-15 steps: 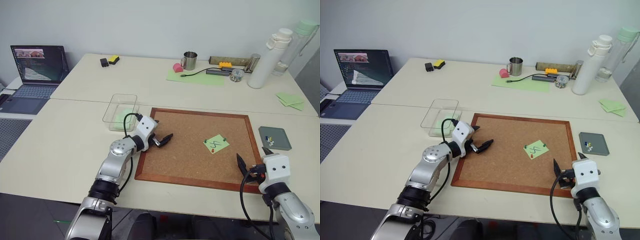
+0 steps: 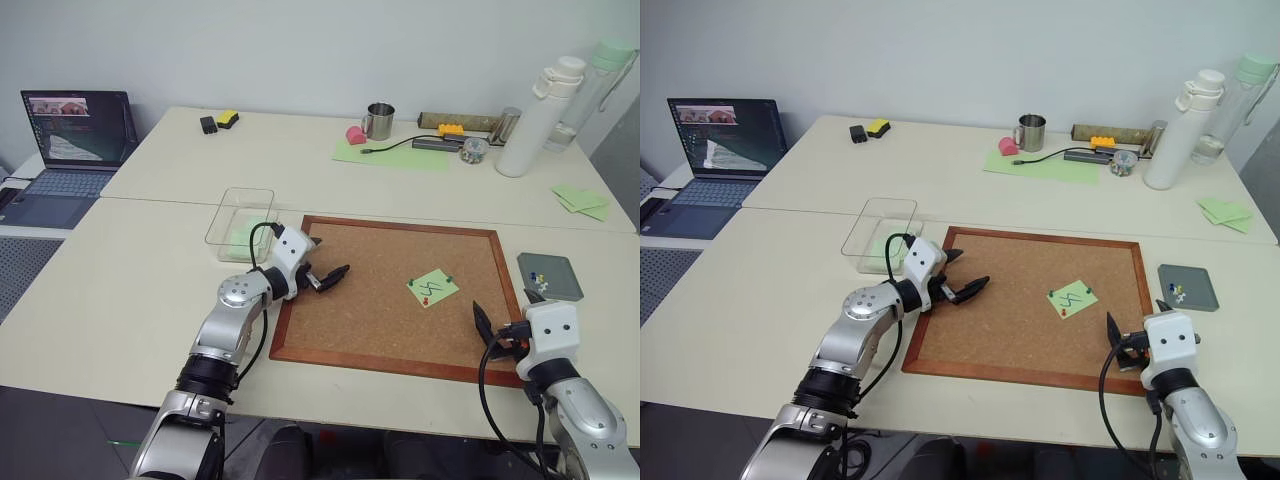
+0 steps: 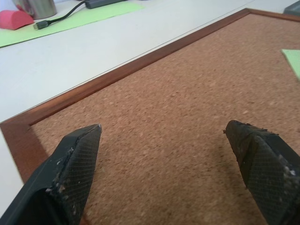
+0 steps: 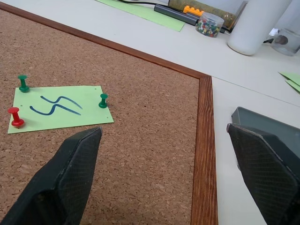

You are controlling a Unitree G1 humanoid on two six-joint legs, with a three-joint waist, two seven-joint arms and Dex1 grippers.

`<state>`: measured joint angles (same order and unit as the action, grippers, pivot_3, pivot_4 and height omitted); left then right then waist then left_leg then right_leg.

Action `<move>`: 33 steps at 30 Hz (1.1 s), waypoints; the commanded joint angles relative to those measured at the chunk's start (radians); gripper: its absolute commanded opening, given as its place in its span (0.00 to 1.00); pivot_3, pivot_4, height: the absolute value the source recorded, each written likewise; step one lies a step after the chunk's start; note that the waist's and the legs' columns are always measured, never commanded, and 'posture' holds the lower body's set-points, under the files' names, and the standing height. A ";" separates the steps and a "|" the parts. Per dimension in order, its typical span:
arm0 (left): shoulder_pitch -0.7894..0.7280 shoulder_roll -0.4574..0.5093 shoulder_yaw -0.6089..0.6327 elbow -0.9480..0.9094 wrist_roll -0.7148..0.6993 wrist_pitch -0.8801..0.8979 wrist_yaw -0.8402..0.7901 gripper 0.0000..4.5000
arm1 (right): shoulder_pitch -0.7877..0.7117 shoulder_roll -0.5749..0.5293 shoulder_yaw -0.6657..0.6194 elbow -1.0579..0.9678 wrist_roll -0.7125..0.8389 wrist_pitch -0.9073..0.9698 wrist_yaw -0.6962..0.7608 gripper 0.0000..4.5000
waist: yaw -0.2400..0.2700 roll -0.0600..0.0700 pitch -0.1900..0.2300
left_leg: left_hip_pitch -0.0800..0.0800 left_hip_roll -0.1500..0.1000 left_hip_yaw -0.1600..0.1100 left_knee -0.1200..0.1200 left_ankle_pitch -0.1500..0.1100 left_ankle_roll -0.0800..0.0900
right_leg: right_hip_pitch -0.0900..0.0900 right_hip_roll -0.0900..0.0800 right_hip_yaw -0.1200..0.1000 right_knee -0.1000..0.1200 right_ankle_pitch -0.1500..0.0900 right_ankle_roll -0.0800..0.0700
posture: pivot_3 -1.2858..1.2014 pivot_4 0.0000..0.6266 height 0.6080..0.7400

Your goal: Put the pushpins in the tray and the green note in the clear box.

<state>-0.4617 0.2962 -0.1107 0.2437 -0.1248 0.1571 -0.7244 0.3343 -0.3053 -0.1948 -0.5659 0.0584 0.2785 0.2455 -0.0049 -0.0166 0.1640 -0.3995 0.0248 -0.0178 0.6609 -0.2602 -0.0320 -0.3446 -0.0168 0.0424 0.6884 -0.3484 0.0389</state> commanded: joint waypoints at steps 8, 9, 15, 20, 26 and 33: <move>-0.003 0.047 -0.039 -0.091 -0.033 0.035 -0.125 1.00 | -0.023 -0.029 -0.018 -0.014 0.008 -0.011 0.021 1.00 | 0.000 0.000 0.000 | 0.000 0.000 0.000 0.000 0.000 0.000 | 0.000 0.000 0.000 0.000 0.000 0.000 | 0.52 0.24 1.00; -0.004 0.050 -0.043 -0.095 -0.036 0.038 -0.136 1.00 | -0.025 -0.034 -0.017 -0.013 0.015 -0.009 0.031 1.00 | 0.000 0.000 0.000 | 0.000 0.000 0.000 0.000 0.000 0.000 | 0.000 0.000 0.000 0.000 0.000 0.000 | 0.52 0.24 1.00; -0.029 0.060 -0.058 -0.075 -0.028 0.020 -0.169 1.00 | -0.047 -0.080 -0.004 -0.019 0.074 -0.015 0.121 1.00 | -0.001 0.000 0.000 | 0.000 0.000 0.000 0.000 0.000 0.000 | 0.000 0.001 0.000 0.000 0.000 0.000 | 0.52 0.24 1.00; -0.040 0.053 -0.058 -0.076 -0.046 0.026 -0.190 1.00 | -0.075 -0.106 0.012 -0.011 0.058 0.010 0.130 1.00 | -0.001 0.000 0.000 | 0.000 0.000 0.000 0.000 0.000 0.000 | 0.000 0.002 0.000 0.000 0.000 0.000 | 0.52 0.24 1.00; -0.036 0.033 -0.057 -0.118 -0.097 0.057 -0.229 0.81 | -0.127 -0.116 0.040 0.003 0.051 0.054 0.131 1.00 | -0.002 0.000 0.000 | 0.000 0.000 0.000 0.000 0.000 0.000 | 0.000 0.002 0.000 0.000 0.000 0.000 | 0.52 0.24 1.00; -0.034 0.007 -0.065 -0.090 -0.067 0.021 -0.197 0.53 | -0.189 -0.109 0.041 0.063 0.077 0.070 0.141 1.00 | -0.002 0.000 0.000 | 0.000 0.000 0.000 0.000 0.000 0.000 | 0.000 0.002 0.000 0.000 0.000 0.000 | 0.52 0.24 1.00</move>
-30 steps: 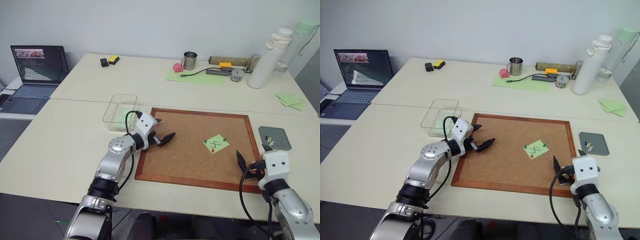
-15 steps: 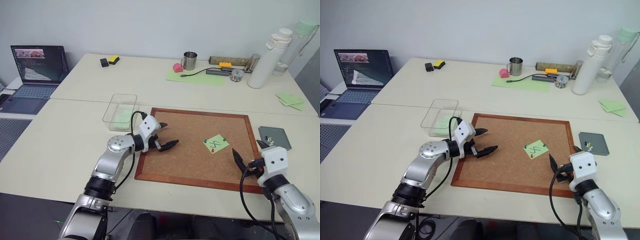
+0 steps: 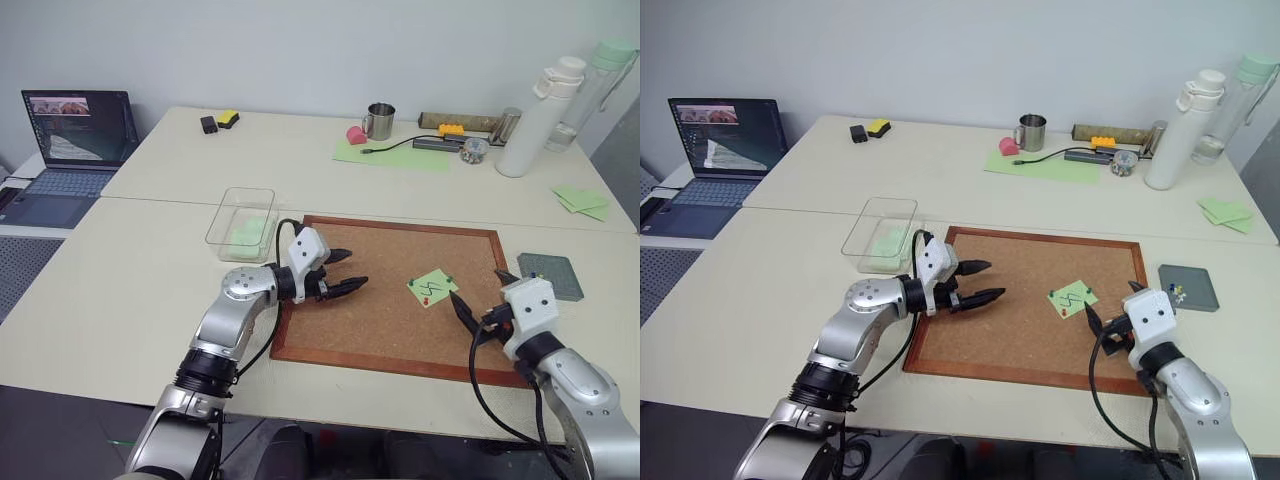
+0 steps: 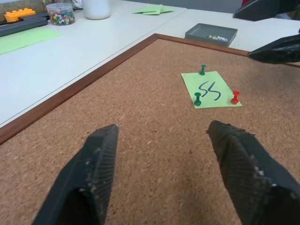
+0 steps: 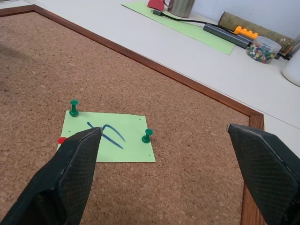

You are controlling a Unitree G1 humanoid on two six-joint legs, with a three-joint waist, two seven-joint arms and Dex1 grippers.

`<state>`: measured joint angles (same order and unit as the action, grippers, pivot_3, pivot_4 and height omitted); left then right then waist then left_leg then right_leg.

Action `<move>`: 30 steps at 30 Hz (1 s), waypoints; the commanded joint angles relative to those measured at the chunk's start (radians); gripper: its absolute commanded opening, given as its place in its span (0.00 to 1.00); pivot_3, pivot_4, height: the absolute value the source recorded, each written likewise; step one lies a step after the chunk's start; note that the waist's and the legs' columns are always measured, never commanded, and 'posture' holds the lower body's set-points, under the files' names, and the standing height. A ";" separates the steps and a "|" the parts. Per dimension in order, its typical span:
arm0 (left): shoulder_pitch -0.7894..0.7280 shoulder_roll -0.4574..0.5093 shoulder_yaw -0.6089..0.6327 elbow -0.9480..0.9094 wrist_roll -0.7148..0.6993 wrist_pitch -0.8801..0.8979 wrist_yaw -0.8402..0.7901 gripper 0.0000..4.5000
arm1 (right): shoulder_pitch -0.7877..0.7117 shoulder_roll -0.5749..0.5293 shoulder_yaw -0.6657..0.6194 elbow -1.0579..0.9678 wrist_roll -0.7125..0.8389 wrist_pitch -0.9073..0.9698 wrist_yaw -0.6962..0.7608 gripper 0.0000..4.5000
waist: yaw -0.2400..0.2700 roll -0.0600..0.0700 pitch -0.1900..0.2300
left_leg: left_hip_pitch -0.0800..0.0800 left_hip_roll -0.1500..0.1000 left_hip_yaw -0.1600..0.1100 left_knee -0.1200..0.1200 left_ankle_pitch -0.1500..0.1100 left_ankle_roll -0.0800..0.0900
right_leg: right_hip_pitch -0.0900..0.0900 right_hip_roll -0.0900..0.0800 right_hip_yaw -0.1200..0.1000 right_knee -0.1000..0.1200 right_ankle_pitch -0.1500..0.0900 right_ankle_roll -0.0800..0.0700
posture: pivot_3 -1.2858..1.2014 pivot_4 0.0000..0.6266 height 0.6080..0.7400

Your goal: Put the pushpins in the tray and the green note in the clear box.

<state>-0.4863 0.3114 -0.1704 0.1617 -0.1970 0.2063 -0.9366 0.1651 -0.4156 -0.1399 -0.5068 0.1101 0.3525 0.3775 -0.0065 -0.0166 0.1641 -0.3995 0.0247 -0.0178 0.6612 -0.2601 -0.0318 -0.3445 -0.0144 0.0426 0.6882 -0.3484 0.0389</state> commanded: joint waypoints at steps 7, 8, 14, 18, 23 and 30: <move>0.014 -0.038 -0.015 -0.033 -0.007 -0.012 0.024 0.22 | -0.055 0.003 0.010 0.075 0.013 -0.024 0.014 1.00 | 0.000 0.000 0.000 | 0.000 0.000 0.000 0.000 0.000 0.000 | 0.000 0.000 0.000 0.000 0.000 0.000 | 0.52 0.24 1.00; 0.018 -0.043 -0.017 -0.033 -0.006 -0.012 0.026 0.18 | -0.060 0.004 0.016 0.086 0.009 -0.024 0.013 1.00 | 0.000 0.000 0.000 | 0.000 0.000 0.000 0.000 0.000 0.000 | 0.000 0.000 0.000 0.000 0.000 0.000 | 0.52 0.24 1.00; 0.034 -0.054 -0.028 -0.034 -0.007 -0.012 0.030 0.00 | -0.083 0.016 0.043 0.120 -0.005 -0.027 0.002 1.00 | -0.001 0.000 0.000 | 0.000 0.001 0.000 0.000 0.000 0.000 | 0.000 0.000 0.000 0.000 0.000 0.000 | 0.52 0.24 1.00; 0.037 -0.058 -0.035 -0.014 0.002 -0.021 0.032 0.00 | -0.100 0.034 0.053 0.131 -0.007 -0.014 -0.009 1.00 | -0.001 0.000 0.000 | 0.000 0.000 0.000 0.000 0.000 0.000 | 0.000 0.000 0.000 0.000 0.000 0.000 | 0.52 0.24 1.00; 0.054 -0.043 -0.091 0.116 0.096 -0.059 0.052 0.00 | -0.134 0.061 0.063 0.167 -0.007 0.000 -0.034 1.00 | -0.001 0.000 0.000 | 0.000 0.000 0.000 0.000 0.000 0.000 | 0.000 0.000 0.000 0.000 0.000 0.000 | 0.52 0.24 1.00; 0.060 -0.039 -0.116 0.146 0.121 -0.084 0.050 0.00 | -0.171 0.077 0.065 0.211 -0.010 0.033 -0.055 1.00 | -0.001 0.003 -0.002 | 0.003 0.000 0.000 0.000 0.000 0.000 | 0.002 0.000 0.000 0.001 0.000 0.000 | 0.52 0.24 1.00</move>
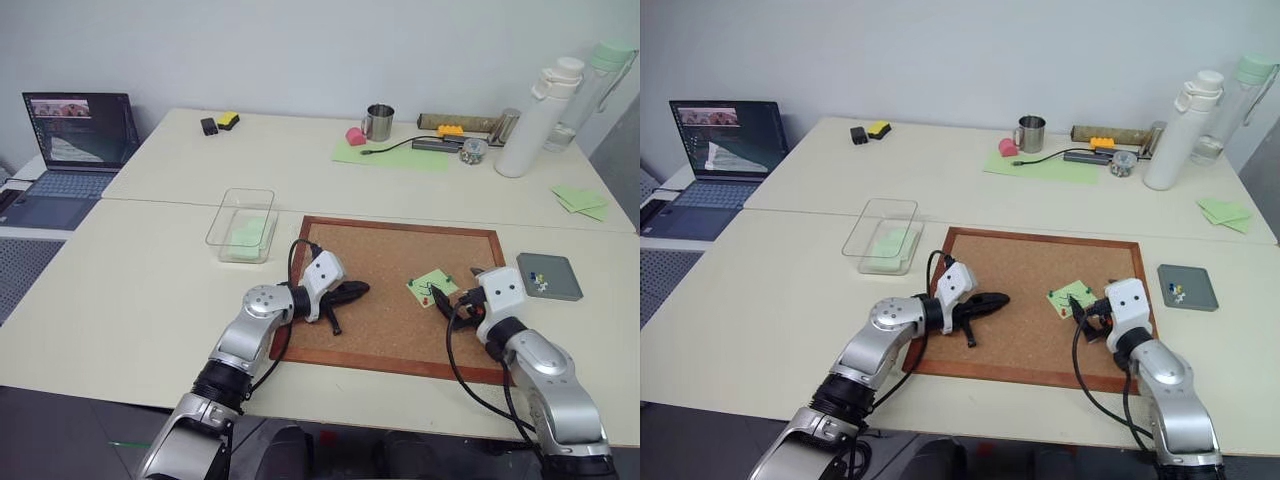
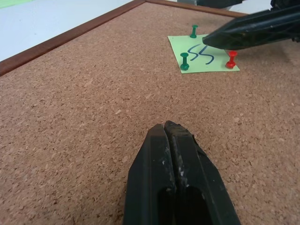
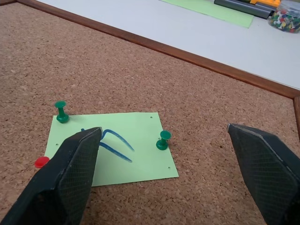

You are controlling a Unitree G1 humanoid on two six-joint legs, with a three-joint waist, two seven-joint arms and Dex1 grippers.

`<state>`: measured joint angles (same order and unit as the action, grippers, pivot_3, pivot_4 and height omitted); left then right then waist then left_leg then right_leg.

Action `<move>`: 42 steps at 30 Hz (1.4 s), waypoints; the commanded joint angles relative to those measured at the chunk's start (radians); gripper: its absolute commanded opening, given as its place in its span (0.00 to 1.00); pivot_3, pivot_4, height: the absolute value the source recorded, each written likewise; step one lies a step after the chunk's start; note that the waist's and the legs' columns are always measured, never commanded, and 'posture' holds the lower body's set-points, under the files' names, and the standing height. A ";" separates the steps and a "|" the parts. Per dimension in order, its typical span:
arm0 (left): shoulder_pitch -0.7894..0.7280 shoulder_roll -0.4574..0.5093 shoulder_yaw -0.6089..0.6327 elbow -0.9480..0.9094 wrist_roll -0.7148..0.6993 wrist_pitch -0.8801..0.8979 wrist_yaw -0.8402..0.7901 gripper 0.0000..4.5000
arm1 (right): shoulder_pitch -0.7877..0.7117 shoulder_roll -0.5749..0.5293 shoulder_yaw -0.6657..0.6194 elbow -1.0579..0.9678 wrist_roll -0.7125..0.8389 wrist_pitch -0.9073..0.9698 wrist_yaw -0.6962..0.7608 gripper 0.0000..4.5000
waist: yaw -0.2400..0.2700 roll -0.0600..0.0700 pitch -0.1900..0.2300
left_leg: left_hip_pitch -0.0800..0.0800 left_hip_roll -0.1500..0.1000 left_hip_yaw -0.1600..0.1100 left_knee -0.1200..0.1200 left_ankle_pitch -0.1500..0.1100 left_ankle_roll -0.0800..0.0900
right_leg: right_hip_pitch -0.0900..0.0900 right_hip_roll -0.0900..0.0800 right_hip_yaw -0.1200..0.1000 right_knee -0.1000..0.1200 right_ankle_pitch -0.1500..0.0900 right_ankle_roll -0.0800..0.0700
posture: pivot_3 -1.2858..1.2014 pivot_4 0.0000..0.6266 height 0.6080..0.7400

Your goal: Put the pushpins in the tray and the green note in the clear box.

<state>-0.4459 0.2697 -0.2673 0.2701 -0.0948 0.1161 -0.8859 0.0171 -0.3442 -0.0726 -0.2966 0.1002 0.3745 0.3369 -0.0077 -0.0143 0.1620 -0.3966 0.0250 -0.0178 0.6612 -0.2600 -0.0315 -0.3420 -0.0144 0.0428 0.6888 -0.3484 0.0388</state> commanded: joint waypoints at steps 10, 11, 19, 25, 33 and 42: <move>0.020 0.000 -0.008 0.014 0.009 0.014 0.007 0.00 | -0.063 0.055 -0.010 0.039 0.045 0.034 -0.018 0.76 | -0.001 0.001 -0.001 | 0.000 0.000 0.000 0.000 0.000 0.000 | 0.000 0.000 0.000 0.000 0.000 0.000 | 0.52 0.24 1.00; 0.021 0.000 -0.007 0.011 0.009 0.015 0.008 0.00 | -0.066 0.060 -0.010 0.042 0.048 0.037 -0.018 0.71 | -0.001 0.001 -0.001 | 0.000 0.000 0.000 0.000 0.000 0.001 | 0.000 0.000 0.000 0.000 0.000 0.000 | 0.52 0.24 1.00; 0.014 0.000 -0.004 0.001 0.011 0.021 0.015 0.00 | -0.077 0.082 -0.020 0.058 0.057 0.039 -0.033 0.34 | -0.001 0.001 -0.001 | 0.000 0.000 0.000 0.000 0.000 0.001 | 0.000 0.000 0.000 0.000 0.000 0.000 | 0.52 0.24 1.00; 0.012 0.000 -0.004 0.001 0.011 0.020 0.020 0.00 | -0.085 0.084 -0.029 0.055 0.053 0.030 -0.049 0.07 | -0.001 0.001 -0.001 | 0.000 0.000 0.000 0.000 0.000 0.001 | 0.000 0.000 0.000 0.000 0.000 0.000 | 0.52 0.24 1.00; 0.013 0.000 -0.012 0.005 0.016 0.017 0.022 0.00 | -0.050 0.084 -0.035 -0.013 0.091 0.009 -0.012 0.01 | -0.001 0.001 -0.001 | 0.000 0.000 0.000 0.000 0.000 0.001 | 0.000 0.000 0.000 0.000 0.000 0.000 | 0.52 0.24 1.00; 0.011 0.000 -0.017 0.022 0.032 0.017 0.034 0.00 | -0.012 0.101 -0.055 -0.124 0.149 0.012 -0.016 0.01 | -0.002 0.002 -0.001 | 0.000 0.000 -0.001 0.000 0.000 0.001 | 0.000 0.000 0.000 0.000 0.000 0.000 | 0.52 0.24 1.00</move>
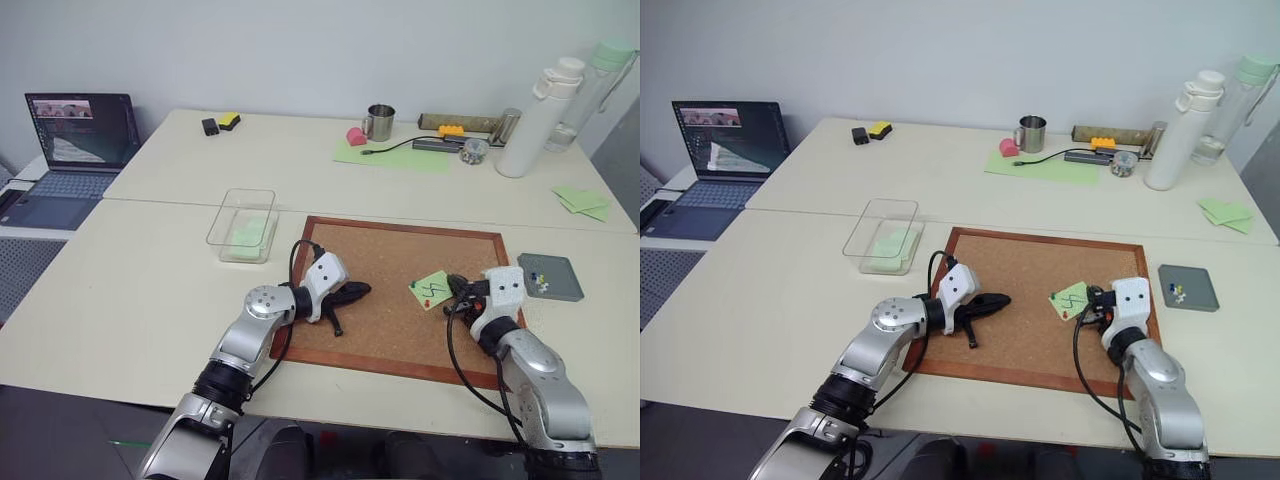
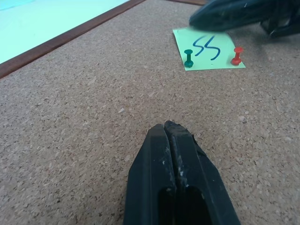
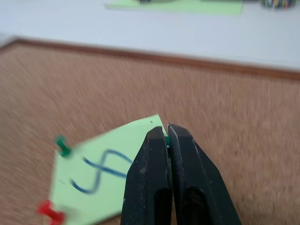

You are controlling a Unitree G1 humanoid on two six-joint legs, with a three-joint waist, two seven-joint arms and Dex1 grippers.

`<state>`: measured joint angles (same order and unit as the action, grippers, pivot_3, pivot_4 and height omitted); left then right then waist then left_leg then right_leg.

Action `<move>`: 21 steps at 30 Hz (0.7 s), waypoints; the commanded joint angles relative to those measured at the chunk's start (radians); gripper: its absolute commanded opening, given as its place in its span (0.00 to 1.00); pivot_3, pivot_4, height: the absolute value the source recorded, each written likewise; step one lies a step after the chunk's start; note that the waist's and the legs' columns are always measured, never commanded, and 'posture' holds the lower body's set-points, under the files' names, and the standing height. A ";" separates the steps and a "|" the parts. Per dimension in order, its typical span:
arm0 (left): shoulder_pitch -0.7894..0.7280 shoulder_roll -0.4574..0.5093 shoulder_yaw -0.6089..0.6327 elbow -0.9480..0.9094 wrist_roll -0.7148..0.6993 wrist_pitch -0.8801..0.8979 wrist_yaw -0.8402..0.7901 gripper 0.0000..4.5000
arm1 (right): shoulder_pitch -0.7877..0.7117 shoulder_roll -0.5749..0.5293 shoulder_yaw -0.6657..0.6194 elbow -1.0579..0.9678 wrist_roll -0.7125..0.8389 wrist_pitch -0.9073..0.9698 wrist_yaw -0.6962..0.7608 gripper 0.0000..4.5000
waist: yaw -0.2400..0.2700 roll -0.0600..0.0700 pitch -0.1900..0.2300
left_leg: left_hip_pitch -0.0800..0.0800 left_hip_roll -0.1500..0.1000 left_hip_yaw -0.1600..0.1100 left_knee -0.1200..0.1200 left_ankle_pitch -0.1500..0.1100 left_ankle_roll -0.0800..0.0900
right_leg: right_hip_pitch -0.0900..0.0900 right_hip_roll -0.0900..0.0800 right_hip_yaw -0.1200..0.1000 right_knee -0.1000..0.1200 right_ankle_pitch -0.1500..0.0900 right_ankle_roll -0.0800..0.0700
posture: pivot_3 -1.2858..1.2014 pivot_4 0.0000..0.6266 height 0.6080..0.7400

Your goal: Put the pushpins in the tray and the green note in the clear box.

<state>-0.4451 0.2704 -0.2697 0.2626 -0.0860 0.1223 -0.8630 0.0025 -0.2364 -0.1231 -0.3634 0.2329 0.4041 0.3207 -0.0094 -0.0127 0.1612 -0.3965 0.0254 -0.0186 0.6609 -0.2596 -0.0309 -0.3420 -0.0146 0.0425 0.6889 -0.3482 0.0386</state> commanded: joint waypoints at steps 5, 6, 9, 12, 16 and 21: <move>0.009 -0.001 -0.016 0.029 0.026 0.013 0.014 0.00 | 0.007 -0.017 -0.026 -0.064 0.022 -0.015 -0.005 0.01 | -0.004 0.000 0.000 | 0.000 -0.001 0.001 0.000 0.001 0.001 | 0.000 0.000 0.000 0.000 0.001 0.000 | 0.52 0.24 1.00; 0.010 -0.001 -0.016 0.029 0.027 0.013 0.014 0.00 | 0.006 -0.019 -0.030 -0.065 0.024 -0.015 -0.006 0.01 | -0.004 0.000 0.000 | 0.000 -0.001 0.000 0.000 0.001 0.001 | 0.000 0.000 0.000 0.000 0.001 0.000 | 0.52 0.24 1.00; 0.011 0.000 -0.016 0.026 0.026 0.016 0.013 0.00 | 0.005 -0.029 -0.038 -0.071 0.028 -0.011 -0.009 0.01 | -0.004 0.000 0.000 | 0.000 0.000 0.000 0.000 0.001 0.001 | 0.000 0.000 0.000 0.000 0.001 0.000 | 0.52 0.24 1.00; 0.011 0.000 -0.016 0.026 0.026 0.019 0.014 0.00 | 0.007 -0.040 -0.042 -0.077 0.036 -0.007 -0.007 0.01 | -0.004 0.000 0.000 | 0.000 -0.001 0.000 0.000 0.001 0.001 | 0.000 0.000 0.000 -0.001 0.001 0.000 | 0.52 0.24 1.00; 0.011 0.001 -0.015 0.023 0.027 0.021 0.016 0.00 | -0.011 -0.018 -0.073 -0.095 0.091 0.028 -0.029 0.01 | -0.004 0.000 0.000 | 0.000 -0.001 0.000 0.000 0.001 0.001 | 0.000 0.000 0.000 -0.001 0.001 0.000 | 0.52 0.24 1.00; 0.012 0.001 -0.014 0.021 0.027 0.022 0.018 0.00 | -0.044 -0.006 -0.134 -0.092 0.136 0.049 -0.075 0.01 | -0.005 0.000 0.000 | 0.000 0.000 0.000 0.000 0.001 0.001 | 0.000 0.000 0.000 0.000 0.001 0.000 | 0.52 0.24 1.00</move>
<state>-0.4462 0.2687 -0.2711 0.2623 -0.0806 0.1249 -0.8578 -0.0167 -0.2428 -0.1989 -0.4203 0.3385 0.4489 0.2789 -0.0141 -0.0127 0.1612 -0.3966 0.0251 -0.0183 0.6609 -0.2590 -0.0300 -0.3419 -0.0146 0.0427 0.6885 -0.3474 0.0383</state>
